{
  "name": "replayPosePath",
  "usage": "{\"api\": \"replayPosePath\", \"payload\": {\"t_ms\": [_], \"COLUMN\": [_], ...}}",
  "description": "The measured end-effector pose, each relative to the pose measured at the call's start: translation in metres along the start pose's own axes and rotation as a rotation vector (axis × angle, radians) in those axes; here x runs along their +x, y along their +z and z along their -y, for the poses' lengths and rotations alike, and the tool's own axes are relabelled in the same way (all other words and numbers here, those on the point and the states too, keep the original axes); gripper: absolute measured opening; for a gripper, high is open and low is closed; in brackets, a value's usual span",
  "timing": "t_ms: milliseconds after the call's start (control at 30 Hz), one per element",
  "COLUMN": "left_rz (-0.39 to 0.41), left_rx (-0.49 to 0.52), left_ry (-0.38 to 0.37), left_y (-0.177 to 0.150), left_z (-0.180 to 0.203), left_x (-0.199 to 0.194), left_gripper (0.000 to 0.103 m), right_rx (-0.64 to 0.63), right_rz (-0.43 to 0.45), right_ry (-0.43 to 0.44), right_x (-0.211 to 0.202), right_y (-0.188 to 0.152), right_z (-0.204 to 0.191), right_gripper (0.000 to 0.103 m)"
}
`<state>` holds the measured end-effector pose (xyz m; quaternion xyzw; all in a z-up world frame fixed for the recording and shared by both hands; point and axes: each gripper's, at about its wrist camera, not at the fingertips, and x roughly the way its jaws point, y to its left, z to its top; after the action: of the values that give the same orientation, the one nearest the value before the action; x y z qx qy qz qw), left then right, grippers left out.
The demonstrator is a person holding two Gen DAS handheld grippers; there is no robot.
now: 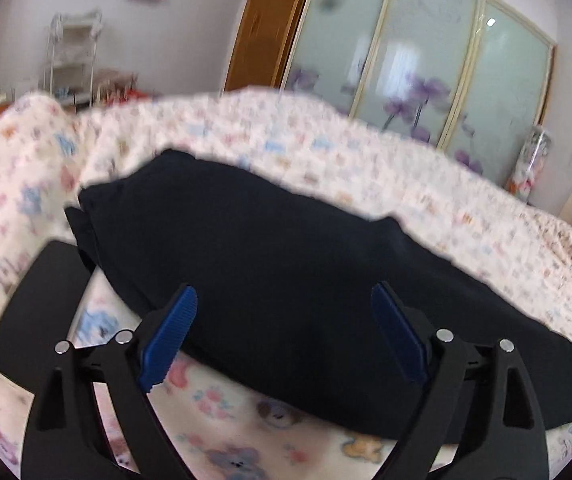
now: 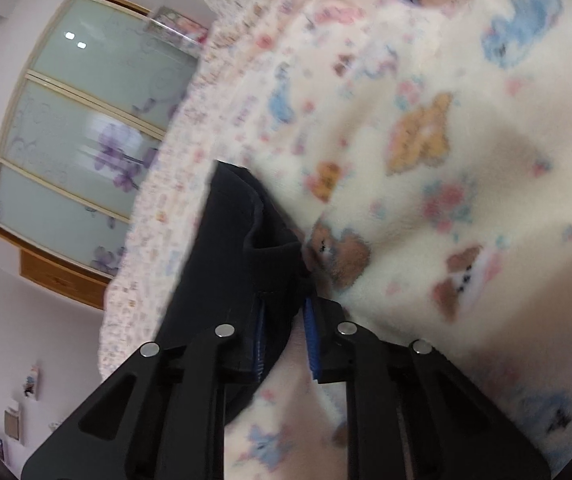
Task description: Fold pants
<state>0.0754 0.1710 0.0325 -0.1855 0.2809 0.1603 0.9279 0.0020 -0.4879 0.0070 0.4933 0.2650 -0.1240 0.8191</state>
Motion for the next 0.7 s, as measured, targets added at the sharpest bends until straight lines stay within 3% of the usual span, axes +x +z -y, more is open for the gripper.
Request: {"api": "replayPosePath", "payload": {"t_ms": [167, 367, 567, 633, 700], "left_rz": [-0.056, -0.061, -0.056, -0.055, -0.054], "left_rx": [-0.068, -0.027, -0.038, -0.044, -0.050], "left_ry": [-0.034, -0.010, -0.022, -0.028, -0.035], "left_y": [-0.008, -0.012, -0.010, -0.010, -0.010], "left_z": [-0.013, -0.005, -0.005, -0.006, -0.007], "left_x": [0.008, 0.010, 0.009, 0.008, 0.008], "left_gripper": [0.092, 0.096, 0.096, 0.097, 0.097], "right_rx": [-0.120, -0.374, -0.578, -0.608, -0.637], "right_rz": [0.069, 0.082, -0.083, -0.194, -0.297], "right_ry": [0.056, 0.214, 0.417, 0.445, 0.419], "right_x": [-0.017, -0.027, 0.007, 0.038, 0.069], "right_y": [-0.006, -0.046, -0.140, -0.184, -0.222], "right_z": [-0.038, -0.142, -0.253, -0.274, -0.281], "right_gripper": [0.015, 0.014, 0.014, 0.014, 0.014]}}
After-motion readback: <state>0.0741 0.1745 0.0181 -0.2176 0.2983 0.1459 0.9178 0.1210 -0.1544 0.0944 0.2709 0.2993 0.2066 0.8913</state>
